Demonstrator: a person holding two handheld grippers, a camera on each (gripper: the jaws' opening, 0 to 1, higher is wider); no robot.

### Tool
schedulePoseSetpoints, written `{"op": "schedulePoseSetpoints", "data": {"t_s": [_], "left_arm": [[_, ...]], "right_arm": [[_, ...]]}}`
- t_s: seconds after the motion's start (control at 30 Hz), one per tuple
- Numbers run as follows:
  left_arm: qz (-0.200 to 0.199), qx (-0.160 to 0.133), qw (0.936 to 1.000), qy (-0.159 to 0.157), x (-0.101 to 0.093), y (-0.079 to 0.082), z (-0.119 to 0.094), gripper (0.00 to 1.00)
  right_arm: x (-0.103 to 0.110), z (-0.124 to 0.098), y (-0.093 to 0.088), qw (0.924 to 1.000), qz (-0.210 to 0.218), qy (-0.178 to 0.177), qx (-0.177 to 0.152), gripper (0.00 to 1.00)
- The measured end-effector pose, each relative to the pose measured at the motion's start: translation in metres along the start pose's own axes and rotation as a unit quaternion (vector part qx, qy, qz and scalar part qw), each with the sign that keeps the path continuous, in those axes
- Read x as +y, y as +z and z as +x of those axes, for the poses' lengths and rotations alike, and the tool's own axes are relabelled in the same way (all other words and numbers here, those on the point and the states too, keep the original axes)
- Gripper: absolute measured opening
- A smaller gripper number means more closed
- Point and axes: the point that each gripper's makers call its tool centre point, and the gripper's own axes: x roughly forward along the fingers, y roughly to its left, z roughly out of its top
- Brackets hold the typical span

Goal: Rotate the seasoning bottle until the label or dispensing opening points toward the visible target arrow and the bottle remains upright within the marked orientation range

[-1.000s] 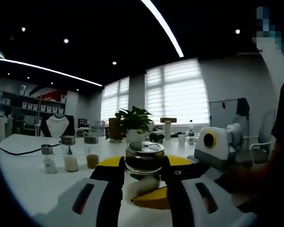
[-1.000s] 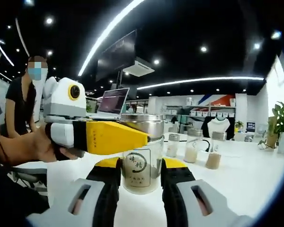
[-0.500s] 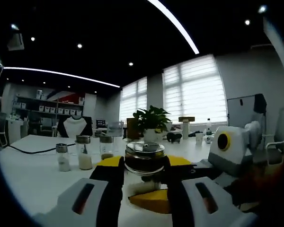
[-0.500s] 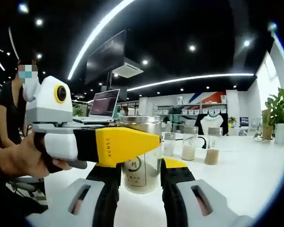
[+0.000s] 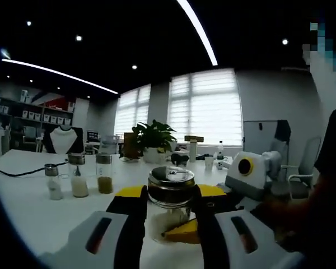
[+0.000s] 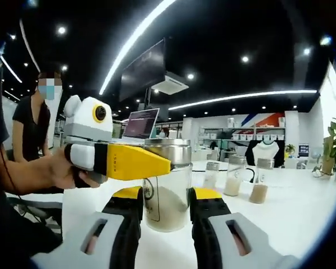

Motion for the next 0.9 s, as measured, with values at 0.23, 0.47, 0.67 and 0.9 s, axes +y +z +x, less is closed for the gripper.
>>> {"op": "schedulePoseSetpoints", "data": {"t_s": [0.23, 0.47, 0.67, 0.9], "left_arm": [[0.001, 0.007, 0.9980, 0.063, 0.004, -0.002, 0.003, 0.35], [0.014, 0.019, 0.9974, 0.068, 0.010, -0.003, 0.000, 0.36], [0.040, 0.037, 0.9949, 0.084, 0.011, -0.008, -0.001, 0.35], [0.084, 0.032, 0.9877, 0.128, 0.034, 0.000, -0.004, 0.35]], "right_arm": [[-0.003, 0.004, -0.003, 0.9967, 0.015, -0.079, -0.002, 0.31], [0.004, 0.008, -0.005, 0.9990, 0.034, -0.026, -0.011, 0.31], [0.008, 0.009, -0.010, 0.9983, 0.055, 0.021, -0.004, 0.31], [0.006, 0.006, -0.008, 0.9991, 0.013, 0.039, 0.014, 0.36]]}}
